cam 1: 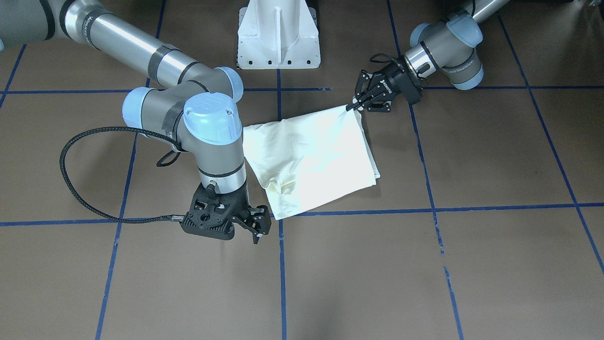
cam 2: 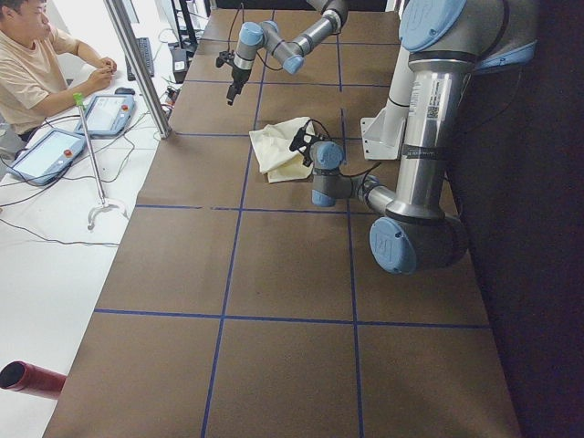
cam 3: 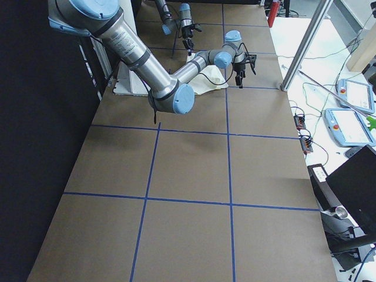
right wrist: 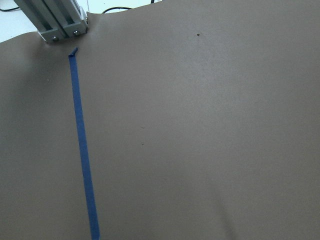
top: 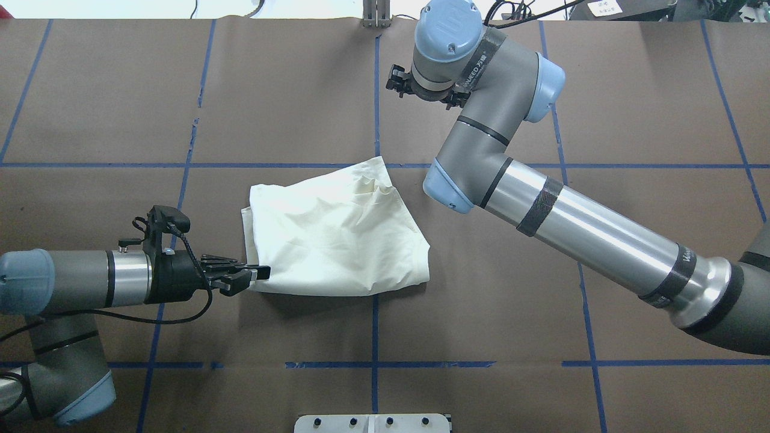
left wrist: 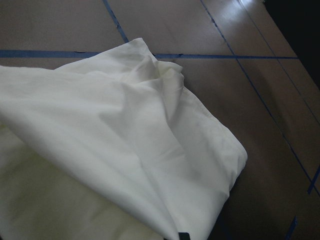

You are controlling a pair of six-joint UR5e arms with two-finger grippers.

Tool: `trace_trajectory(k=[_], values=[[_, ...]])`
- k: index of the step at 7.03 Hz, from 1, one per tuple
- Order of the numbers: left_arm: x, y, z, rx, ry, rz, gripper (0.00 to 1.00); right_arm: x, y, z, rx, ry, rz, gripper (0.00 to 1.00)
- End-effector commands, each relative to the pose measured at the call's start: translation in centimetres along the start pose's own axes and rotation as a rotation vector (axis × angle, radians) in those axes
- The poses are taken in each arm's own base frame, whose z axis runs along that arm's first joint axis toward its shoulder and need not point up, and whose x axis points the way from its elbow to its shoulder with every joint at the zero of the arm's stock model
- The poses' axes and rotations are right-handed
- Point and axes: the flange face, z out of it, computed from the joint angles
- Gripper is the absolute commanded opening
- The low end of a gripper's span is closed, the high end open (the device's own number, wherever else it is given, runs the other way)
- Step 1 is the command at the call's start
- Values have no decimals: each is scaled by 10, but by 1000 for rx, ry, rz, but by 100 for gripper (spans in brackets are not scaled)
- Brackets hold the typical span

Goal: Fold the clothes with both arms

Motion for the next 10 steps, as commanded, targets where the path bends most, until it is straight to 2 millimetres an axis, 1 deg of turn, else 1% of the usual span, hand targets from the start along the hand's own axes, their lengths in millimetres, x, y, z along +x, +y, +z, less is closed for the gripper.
trace_trajectory(k=[1, 2, 3, 4, 5, 6, 7, 8, 9, 10], values=[[-3, 16, 5, -30, -4, -3, 0, 0, 0, 0, 0, 0, 0, 100], [-6, 29, 12, -57, -11, 2, 0, 0, 0, 0, 0, 0, 1, 100], [-15, 34, 16, -78, -38, 32, 0, 2, 0, 2, -1, 3, 2, 100], [-18, 36, 21, -103, -70, 25, 0, 4, 0, 3, -1, 6, 2, 100], [-18, 37, 21, -111, -72, 24, 0, 5, 0, 4, -1, 6, 4, 100], [-17, 41, 22, -130, -66, 21, 6, 5, 0, 4, -1, 6, 4, 100], [-11, 54, 28, -152, -56, 38, 42, 7, 1, 5, 4, -15, 2, 100], [-14, 56, 30, -165, -68, 80, 76, 16, 2, 12, 5, -27, 1, 100], [-12, 50, 28, -163, -63, 100, 100, 16, 2, 11, 4, -29, -2, 100], [-16, 34, 18, -179, -45, 99, 100, 14, 2, 10, 5, -32, -3, 100]])
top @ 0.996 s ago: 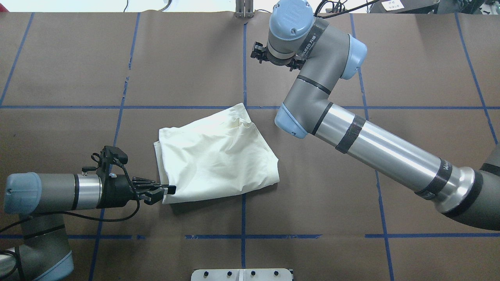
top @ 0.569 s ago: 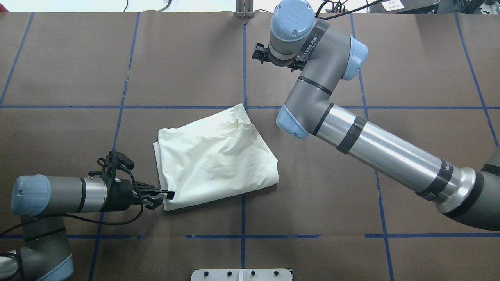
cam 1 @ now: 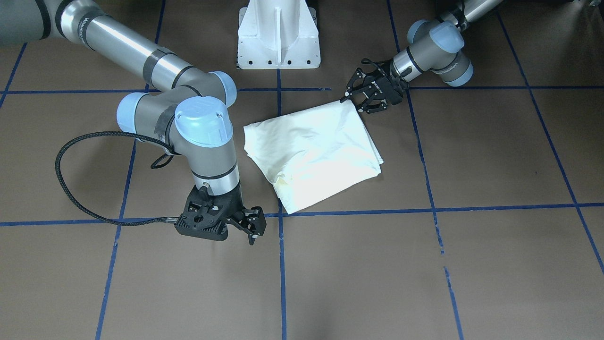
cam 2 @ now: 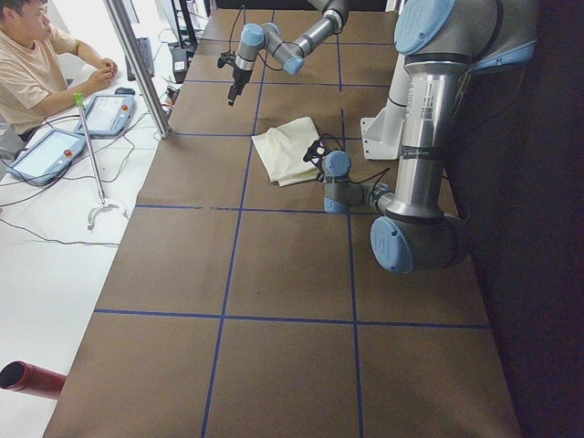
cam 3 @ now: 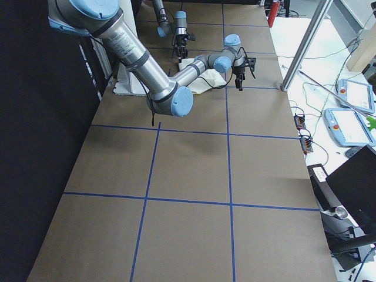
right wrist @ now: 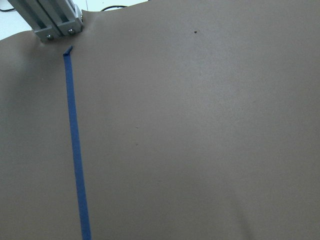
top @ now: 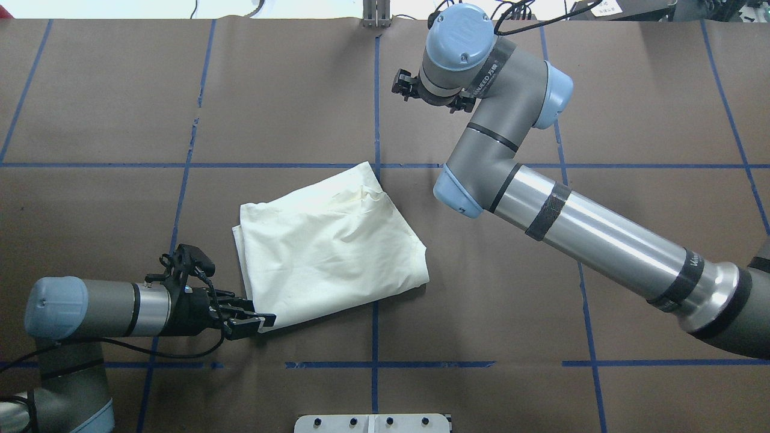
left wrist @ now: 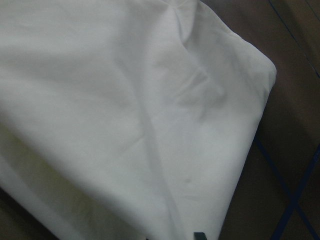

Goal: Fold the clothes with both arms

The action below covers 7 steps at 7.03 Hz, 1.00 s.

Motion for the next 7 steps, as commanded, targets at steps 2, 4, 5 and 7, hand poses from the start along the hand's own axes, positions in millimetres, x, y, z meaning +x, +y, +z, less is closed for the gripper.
trace_trajectory(k=[2, 4, 5, 7], values=[[-40, -68, -70, -25, 29, 8, 100, -2, -1, -15, -26, -27, -2, 100], [-20, -90, -58, -37, 23, -157, 100, 10, -12, -16, -66, -31, -11, 100], [-8, -99, -54, 8, 27, -319, 100, 12, -14, -15, -64, -28, -11, 100], [30, -60, -6, 52, 26, -477, 100, 15, -15, -16, -62, -29, -10, 100]])
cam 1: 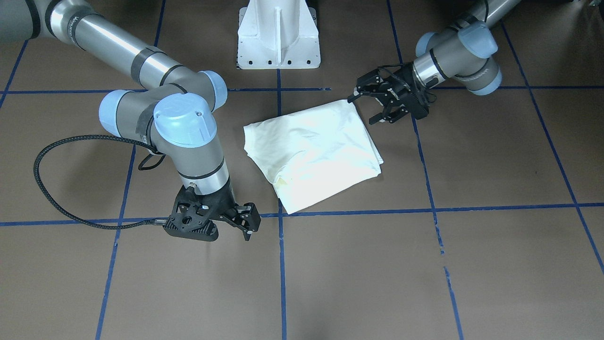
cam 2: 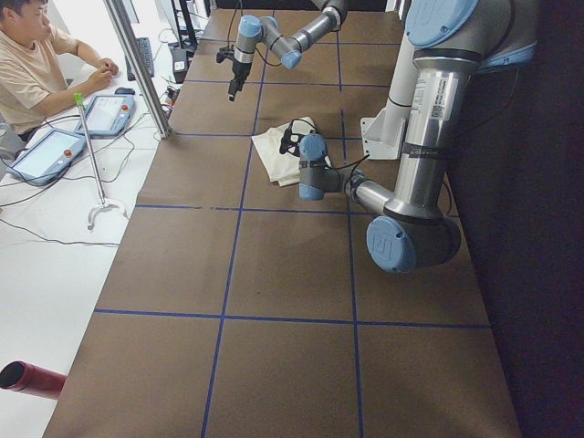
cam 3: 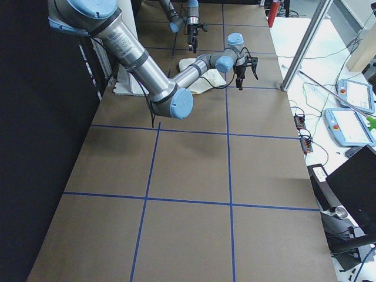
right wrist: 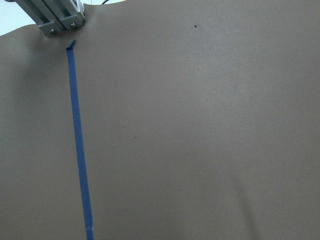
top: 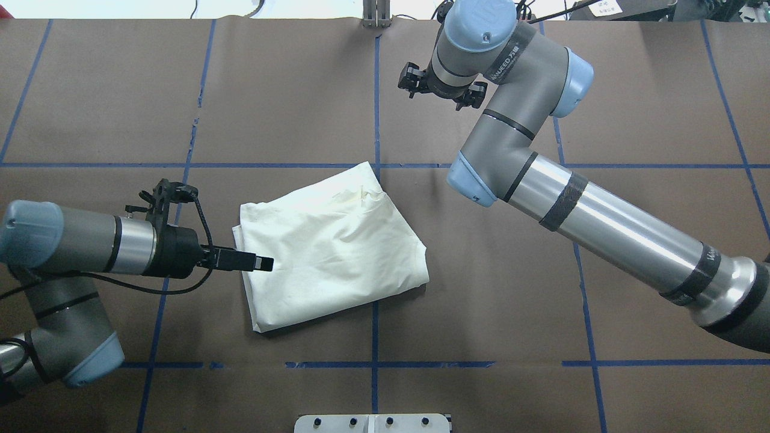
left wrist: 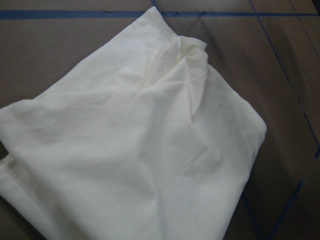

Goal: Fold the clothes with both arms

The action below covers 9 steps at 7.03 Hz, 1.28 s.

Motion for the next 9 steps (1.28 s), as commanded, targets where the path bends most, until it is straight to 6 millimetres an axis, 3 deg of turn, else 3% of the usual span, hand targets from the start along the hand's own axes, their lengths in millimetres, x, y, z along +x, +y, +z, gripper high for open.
trace_trajectory(k=[1, 4, 7, 9], values=[[17, 47, 39, 26, 7, -132, 100, 3, -2, 0, 1, 1, 1, 100], [15, 74, 53, 21, -10, -139, 100, 2, -1, 0, 0, 0, 0, 100], [-7, 82, 49, 16, -52, -146, 100, 2, -1, -1, 2, -1, 0, 100], [10, 80, 42, 13, -19, -140, 100, 3, -4, -2, 4, 0, 1, 100]])
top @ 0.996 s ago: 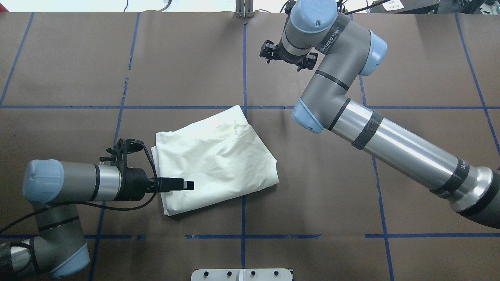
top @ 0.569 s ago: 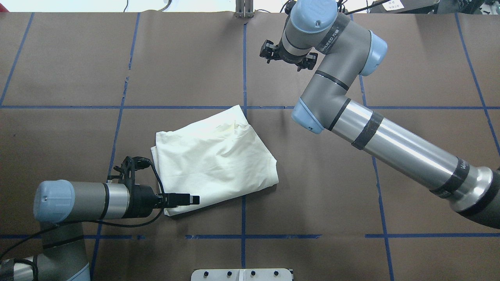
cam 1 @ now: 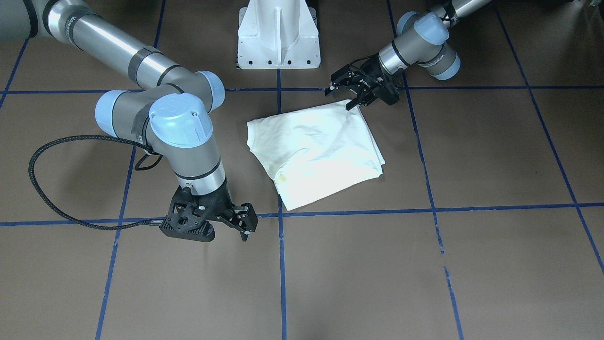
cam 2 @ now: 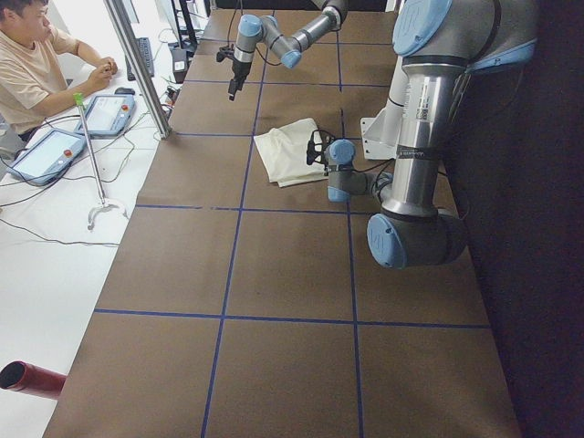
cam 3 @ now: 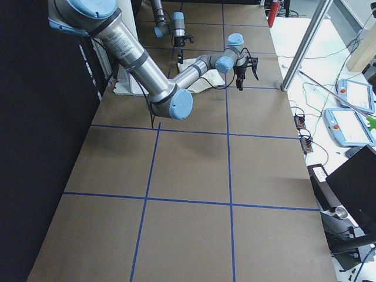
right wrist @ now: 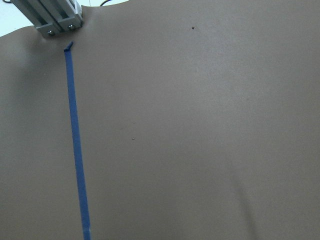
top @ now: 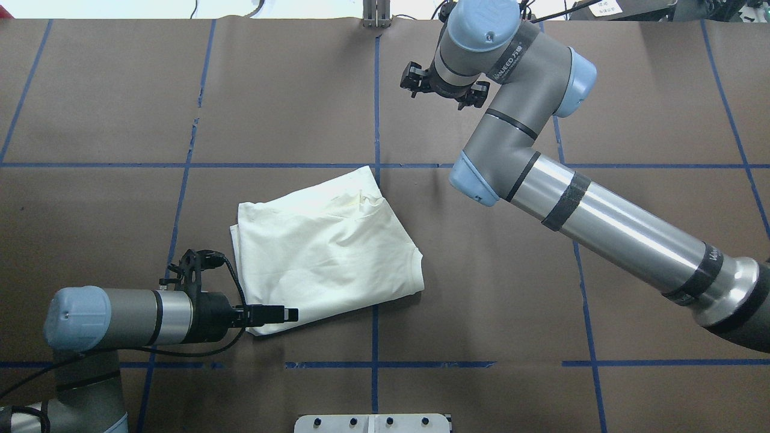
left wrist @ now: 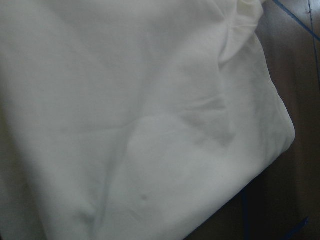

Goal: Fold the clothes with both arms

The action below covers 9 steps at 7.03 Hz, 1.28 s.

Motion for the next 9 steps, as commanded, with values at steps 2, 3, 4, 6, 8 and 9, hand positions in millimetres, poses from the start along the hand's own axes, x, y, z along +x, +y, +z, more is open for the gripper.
trace_trajectory(k=[2, 3, 4, 6, 8, 9], values=[[63, -26, -32, -34, -47, -11, 100, 15, -23, -10, -37, -6, -18, 100], [96, -45, -51, -28, -116, -21, 100, 29, -41, -22, -65, 28, -61, 100], [125, -80, -68, -10, -201, 62, 100, 60, -58, -48, -106, 69, -132, 100], [152, -160, -113, 9, -445, 259, 100, 169, -93, -106, -165, 128, -283, 100], [116, -249, -212, -12, -647, 526, 100, 311, -134, -151, -223, 162, -454, 100], [90, -283, -267, -36, -730, 613, 100, 397, -146, -165, -254, 151, -526, 100]])
